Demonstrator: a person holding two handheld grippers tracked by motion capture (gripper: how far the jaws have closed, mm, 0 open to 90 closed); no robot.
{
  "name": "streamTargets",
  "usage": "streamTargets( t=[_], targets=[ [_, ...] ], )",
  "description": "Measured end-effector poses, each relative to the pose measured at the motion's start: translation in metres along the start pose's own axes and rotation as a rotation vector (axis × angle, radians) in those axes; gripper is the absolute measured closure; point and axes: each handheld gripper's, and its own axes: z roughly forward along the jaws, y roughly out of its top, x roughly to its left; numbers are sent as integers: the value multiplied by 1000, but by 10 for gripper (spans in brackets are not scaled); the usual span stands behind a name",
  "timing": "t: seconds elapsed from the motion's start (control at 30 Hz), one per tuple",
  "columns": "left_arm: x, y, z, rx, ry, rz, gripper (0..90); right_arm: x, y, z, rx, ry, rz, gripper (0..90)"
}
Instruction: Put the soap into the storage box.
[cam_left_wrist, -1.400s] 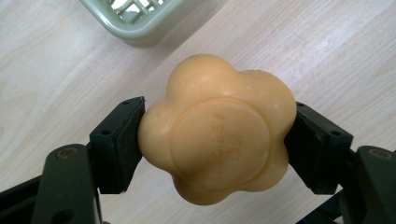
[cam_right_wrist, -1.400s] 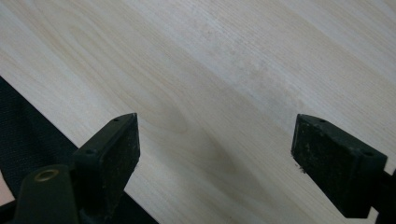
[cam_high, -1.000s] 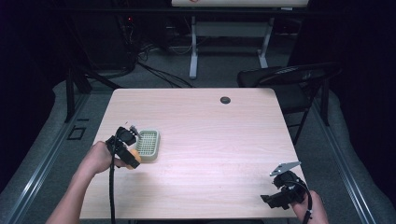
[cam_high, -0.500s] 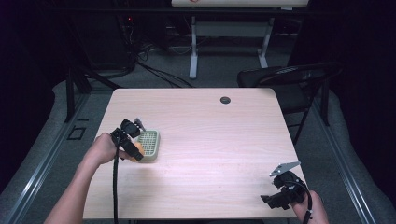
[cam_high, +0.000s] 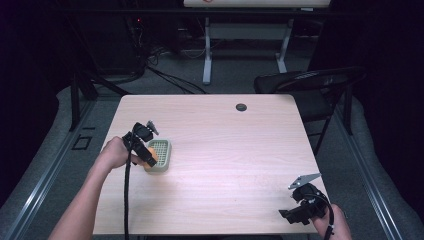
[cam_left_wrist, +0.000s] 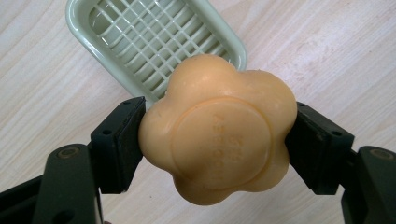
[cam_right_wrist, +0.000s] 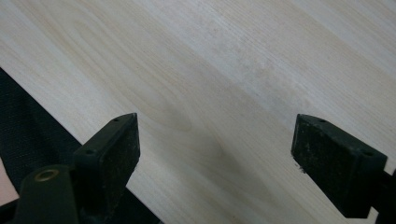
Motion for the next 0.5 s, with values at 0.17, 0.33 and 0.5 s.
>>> streamTargets(
  t=[0.17, 0.33, 0.5],
  targets=[
    [6, 3, 4, 6, 4, -13, 269, -1, 0, 1, 6, 2, -4, 152],
    [10, 6, 8, 7, 7, -20, 269, 0, 0, 1, 8, 11, 5, 152],
    [11, 10, 12, 11, 14, -24, 269, 0, 0, 2, 8, 5, -3, 153]
  ],
)
